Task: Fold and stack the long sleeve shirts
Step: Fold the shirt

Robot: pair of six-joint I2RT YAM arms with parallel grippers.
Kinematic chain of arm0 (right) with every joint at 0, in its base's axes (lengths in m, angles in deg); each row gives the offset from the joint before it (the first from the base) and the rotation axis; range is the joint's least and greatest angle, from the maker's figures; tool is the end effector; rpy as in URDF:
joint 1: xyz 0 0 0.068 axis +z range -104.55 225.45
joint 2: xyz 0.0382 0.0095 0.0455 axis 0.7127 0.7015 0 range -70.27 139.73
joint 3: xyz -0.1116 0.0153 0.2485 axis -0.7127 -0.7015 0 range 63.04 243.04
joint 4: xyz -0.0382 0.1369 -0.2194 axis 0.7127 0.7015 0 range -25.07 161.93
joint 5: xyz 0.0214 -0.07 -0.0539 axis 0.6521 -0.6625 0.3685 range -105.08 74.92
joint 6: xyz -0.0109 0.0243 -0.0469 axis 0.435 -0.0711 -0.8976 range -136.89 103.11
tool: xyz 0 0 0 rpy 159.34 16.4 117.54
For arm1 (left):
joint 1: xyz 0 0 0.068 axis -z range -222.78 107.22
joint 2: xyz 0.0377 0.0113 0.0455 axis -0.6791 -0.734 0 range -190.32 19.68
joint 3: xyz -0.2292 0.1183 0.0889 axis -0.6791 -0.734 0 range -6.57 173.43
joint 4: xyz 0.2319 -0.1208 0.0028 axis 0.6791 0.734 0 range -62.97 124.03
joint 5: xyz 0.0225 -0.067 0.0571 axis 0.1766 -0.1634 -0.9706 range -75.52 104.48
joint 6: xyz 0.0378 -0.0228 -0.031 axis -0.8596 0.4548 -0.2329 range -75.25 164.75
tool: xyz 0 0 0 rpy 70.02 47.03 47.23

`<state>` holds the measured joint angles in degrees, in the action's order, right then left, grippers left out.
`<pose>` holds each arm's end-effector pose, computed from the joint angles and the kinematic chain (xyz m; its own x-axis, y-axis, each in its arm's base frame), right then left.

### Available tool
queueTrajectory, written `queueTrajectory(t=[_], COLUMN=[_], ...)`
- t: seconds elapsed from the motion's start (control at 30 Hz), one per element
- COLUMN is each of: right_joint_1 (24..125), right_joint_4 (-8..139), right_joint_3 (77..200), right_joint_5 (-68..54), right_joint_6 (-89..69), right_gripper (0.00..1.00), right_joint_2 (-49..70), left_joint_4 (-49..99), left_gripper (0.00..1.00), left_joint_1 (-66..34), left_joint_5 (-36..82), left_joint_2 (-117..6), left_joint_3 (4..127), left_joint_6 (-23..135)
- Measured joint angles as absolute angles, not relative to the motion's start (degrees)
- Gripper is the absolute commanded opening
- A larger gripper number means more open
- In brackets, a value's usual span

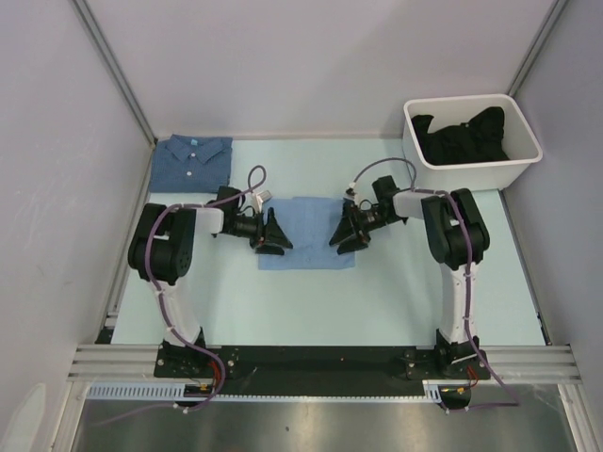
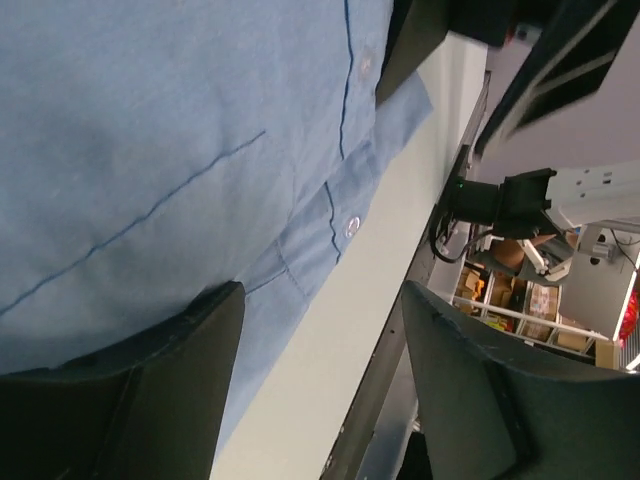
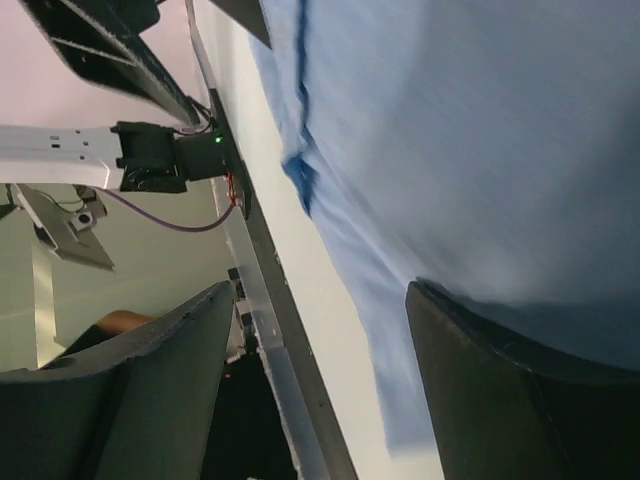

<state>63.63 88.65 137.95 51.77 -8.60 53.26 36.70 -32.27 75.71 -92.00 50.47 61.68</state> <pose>0.3693 0.1558 0.1056 -0.9518 -0.2528 -0.1739 -0.2531 0.3264 0.9107 0.3362 -0.0941 0.1116 -0.9820 0.0397 -0.1846 0.1834 0.4343 -0.8819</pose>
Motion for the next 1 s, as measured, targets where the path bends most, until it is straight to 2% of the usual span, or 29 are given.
queueTrajectory(t=[0.17, 0.27, 0.37, 0.5, 0.7, 0.8, 1.0], right_joint_1=[57.68, 57.73, 59.67, 62.99, 62.89, 60.55, 56.57], right_joint_4=[99.36, 101.29, 95.93, 84.19, 68.15, 68.59, 77.27], right_joint_3=[141.97, 144.14, 145.45, 149.49, 151.87, 152.81, 154.06], right_joint_5=[48.71, 47.23, 47.44, 47.84, 46.26, 48.19, 44.45], right_joint_6=[-16.25, -16.36, -11.9, -3.79, 5.89, 5.41, -2.06], right_gripper=[0.8, 1.0, 1.0, 1.0, 1.0, 1.0, 1.0], right_joint_2=[52.84, 49.98, 46.57, 47.51, 57.82, 62.37, 60.51], left_joint_4=[49.58, 56.05, 53.49, 46.65, 35.81, 33.51, 35.65], left_gripper=[0.75, 0.83, 0.93, 0.99, 0.99, 0.99, 0.99], left_joint_1=[-33.74, -33.98, -33.63, -32.34, -31.92, -33.17, -37.54], left_joint_5=[76.23, 76.65, 78.11, 78.49, 73.76, 74.44, 74.77], left_joint_2=[-91.23, -86.47, -83.58, -90.03, -104.61, -106.79, -100.3], left_joint_3=[54.4, 57.44, 59.91, 67.25, 74.77, 74.16, 65.35], left_joint_6=[54.16, 50.49, 52.65, 59.82, 70.49, 74.62, 72.08])
